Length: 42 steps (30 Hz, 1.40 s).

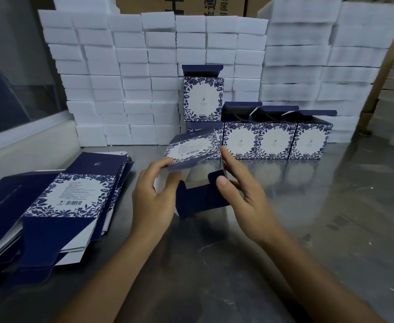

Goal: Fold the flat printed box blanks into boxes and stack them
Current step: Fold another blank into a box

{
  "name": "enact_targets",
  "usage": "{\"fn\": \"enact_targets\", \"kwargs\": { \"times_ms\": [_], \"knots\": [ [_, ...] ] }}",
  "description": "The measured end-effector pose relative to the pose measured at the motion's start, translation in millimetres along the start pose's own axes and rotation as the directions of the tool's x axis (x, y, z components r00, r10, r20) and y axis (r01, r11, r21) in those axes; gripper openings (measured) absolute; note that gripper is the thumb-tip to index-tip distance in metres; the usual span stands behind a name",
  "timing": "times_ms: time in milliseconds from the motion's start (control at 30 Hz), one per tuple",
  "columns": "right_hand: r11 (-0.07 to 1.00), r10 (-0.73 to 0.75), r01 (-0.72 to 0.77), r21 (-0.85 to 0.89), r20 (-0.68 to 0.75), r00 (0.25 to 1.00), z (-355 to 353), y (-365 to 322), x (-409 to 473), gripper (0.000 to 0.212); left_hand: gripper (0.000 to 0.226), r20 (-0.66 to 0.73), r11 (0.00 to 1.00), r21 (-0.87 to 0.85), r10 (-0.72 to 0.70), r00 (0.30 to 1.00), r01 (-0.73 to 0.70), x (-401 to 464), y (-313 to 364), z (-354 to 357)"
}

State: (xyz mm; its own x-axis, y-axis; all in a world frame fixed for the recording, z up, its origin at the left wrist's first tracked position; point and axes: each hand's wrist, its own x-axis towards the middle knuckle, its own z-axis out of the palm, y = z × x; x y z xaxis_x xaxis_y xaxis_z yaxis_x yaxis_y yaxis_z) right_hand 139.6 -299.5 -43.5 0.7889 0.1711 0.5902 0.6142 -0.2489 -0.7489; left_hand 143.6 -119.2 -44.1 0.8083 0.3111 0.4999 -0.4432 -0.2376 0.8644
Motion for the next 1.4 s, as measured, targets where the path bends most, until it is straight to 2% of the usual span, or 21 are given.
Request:
{"fn": "enact_targets", "kwargs": {
  "times_ms": [100,200,300,400,533,600,667,800,867,967,1100,1167,1267,1400],
  "knots": [
    [0.999,0.028,-0.028,0.040,-0.004,1.000,3,0,0,0.054,0.040,-0.032,1.000,-0.005,0.009,0.999,-0.010,0,2,-2],
    [0.995,0.073,-0.066,0.074,-0.094,0.993,4,2,2,0.045,0.036,-0.007,1.000,0.008,0.027,1.000,-0.027,-2,0,-1],
    [0.996,0.075,-0.084,-0.033,-0.212,0.974,1,4,4,0.048,0.029,0.002,0.994,0.091,0.068,0.998,-0.068,-3,2,1],
    [0.990,0.054,-0.094,-0.107,-0.326,0.944,-1,6,5,0.032,0.025,-0.011,0.982,0.155,0.109,0.994,-0.106,-3,5,1],
    [0.981,-0.006,-0.067,-0.183,-0.372,0.928,1,9,4,0.015,0.027,-0.002,0.976,0.163,0.146,0.989,-0.144,-5,4,2],
    [0.973,-0.063,-0.029,-0.228,-0.387,0.920,-1,8,4,0.009,0.017,0.013,0.976,0.156,0.152,0.988,-0.152,-6,5,3],
    [0.961,-0.106,-0.006,-0.275,-0.389,0.915,-2,8,5,0.011,0.008,0.018,0.975,0.157,0.159,0.987,-0.160,-7,6,3],
    [0.938,-0.173,0.034,-0.345,-0.380,0.909,-2,9,5,0.015,0.006,0.011,0.972,0.164,0.166,0.986,-0.166,-9,9,4],
    [0.936,-0.198,0.056,-0.346,-0.389,0.900,0,8,5,0.014,0.007,-0.007,0.978,0.154,0.144,0.990,-0.141,-8,10,4],
    [0.937,-0.226,0.096,-0.336,-0.372,0.900,3,9,4,0.010,0.023,-0.065,0.993,0.105,0.066,0.996,-0.059,-5,9,2],
    [0.957,-0.088,0.005,-0.291,-0.271,0.959,9,9,0,0.050,0.046,-0.109,0.991,-0.099,-0.099,0.989,0.088,-1,11,1],
    [0.955,-0.045,-0.035,-0.293,-0.259,0.965,10,9,-1,0.058,0.047,-0.098,0.975,-0.178,-0.148,0.984,0.129,-1,12,2],
    [0.970,-0.045,-0.024,-0.240,-0.277,0.960,9,10,1,0.055,0.047,-0.053,0.954,-0.241,-0.196,0.979,0.178,-2,12,4],
    [0.973,-0.120,0.053,-0.223,-0.299,0.947,10,13,1,0.048,0.041,-0.009,0.924,-0.311,-0.237,0.972,0.222,-2,12,4]
  ]
}}
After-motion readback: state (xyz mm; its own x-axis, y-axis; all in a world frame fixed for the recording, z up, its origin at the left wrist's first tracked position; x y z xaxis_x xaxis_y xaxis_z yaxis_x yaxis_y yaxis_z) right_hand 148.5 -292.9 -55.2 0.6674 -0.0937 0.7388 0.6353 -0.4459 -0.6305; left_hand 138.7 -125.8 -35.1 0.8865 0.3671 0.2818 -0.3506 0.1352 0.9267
